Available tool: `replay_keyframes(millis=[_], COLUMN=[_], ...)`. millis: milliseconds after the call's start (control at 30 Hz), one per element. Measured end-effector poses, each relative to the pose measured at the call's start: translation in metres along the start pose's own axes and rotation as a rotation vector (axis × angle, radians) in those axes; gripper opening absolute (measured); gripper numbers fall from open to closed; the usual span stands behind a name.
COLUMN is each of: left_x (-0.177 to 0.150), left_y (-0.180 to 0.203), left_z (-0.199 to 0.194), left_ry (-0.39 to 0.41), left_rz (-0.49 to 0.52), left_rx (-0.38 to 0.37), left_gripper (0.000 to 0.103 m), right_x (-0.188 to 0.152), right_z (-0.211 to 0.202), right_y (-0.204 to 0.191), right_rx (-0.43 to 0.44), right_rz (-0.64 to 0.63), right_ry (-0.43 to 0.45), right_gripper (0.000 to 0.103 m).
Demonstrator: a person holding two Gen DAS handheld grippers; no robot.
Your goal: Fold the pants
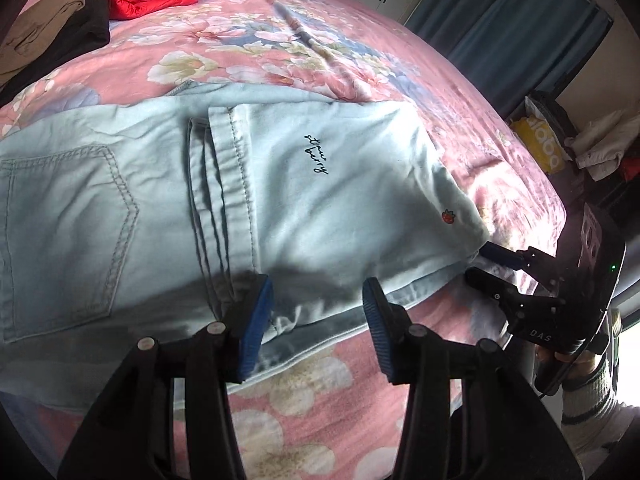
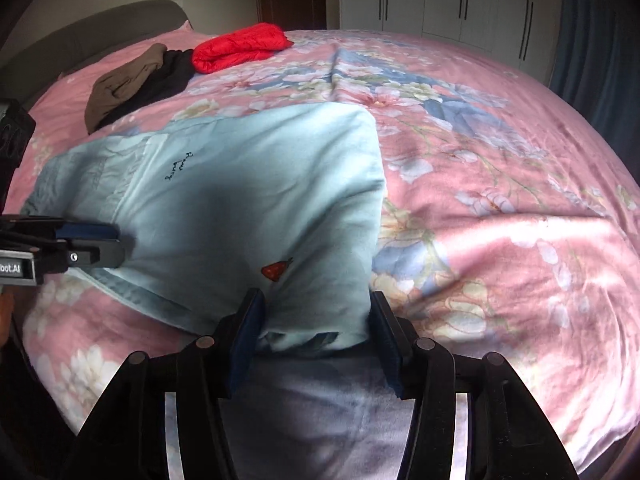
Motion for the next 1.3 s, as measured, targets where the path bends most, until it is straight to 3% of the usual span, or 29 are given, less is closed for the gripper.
replay_keyframes(millis=[33,100,200,400,600,767,833,867,900,1033,1167,1300], left_x=[-0.001,-0.006,-0.018,-0.046,-0.062,-0.048,-0.041,-0.039,-0.037,-0.026,-0.002,0.033], left_y=[-0.001,-0.01,-0.029,-0.079,-0.125,-0.149,-0.157,-0.161,-0.165,-0.162,-0.135,-0.093], left_z=[-0.01,-0.031,-0.067,-0.13,-0.142,-0.137,-0.136,-0.136,-0.137,-0.142,-0.153,-0.163], left_ry=[0.018,0.053,0.12,0.273,0.377,0.455,0.486,0.494,0.496,0.479,0.488,0.525], left_rz=[-0.01,-0.03,-0.104,-0.326,-0.571,-0.687,-0.719,-0.742,-0.759,-0.721,-0.569,-0.395], left_rx=[-0.007,0.027,0.038,0.088,0.07,0.052,0.084,0.111,0.155,0.262,0.353,0.376], left_gripper=[0.047,0.063,0.063,0.063,0.063,0.063,0.061,0.052,0.034,0.024,0.02,0.02], right_x=[-0.004,-0.01,-0.006,0.033,0.047,0.055,0.058,0.06,0.061,0.059,0.039,0.036], right_z=[-0.003,-0.01,-0.027,-0.055,-0.032,-0.022,-0.022,-0.022,-0.02,-0.012,0.005,0.004], right_y=[0.002,0.007,0.011,-0.015,-0.07,-0.111,-0.126,-0.133,-0.139,-0.165,-0.184,-0.186], right_rx=[0.012,-0.001,-0.042,0.065,0.161,0.227,0.26,0.273,0.281,0.32,0.341,0.327], right_rz=[-0.009,-0.051,-0.094,-0.065,-0.099,-0.122,-0.132,-0.138,-0.142,-0.16,-0.194,-0.21], right_ry=[-0.018,-0.039,-0.007,0.144,0.115,0.108,0.111,0.115,0.115,0.09,0.006,0.031], right_gripper=[0.052,0.052,0.053,0.053,0.054,0.054,0.054,0.054,0.054,0.054,0.05,0.05])
Point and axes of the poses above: each gripper's, at about its wrist camera, not at the fingertips, and z roughly the way its jaws point, y to its right, x to its top, the point moved 9 cm from there along z, roughly the way its jaws point, and after that the axes turned 11 degrees about -x, right-handed, at the moved point
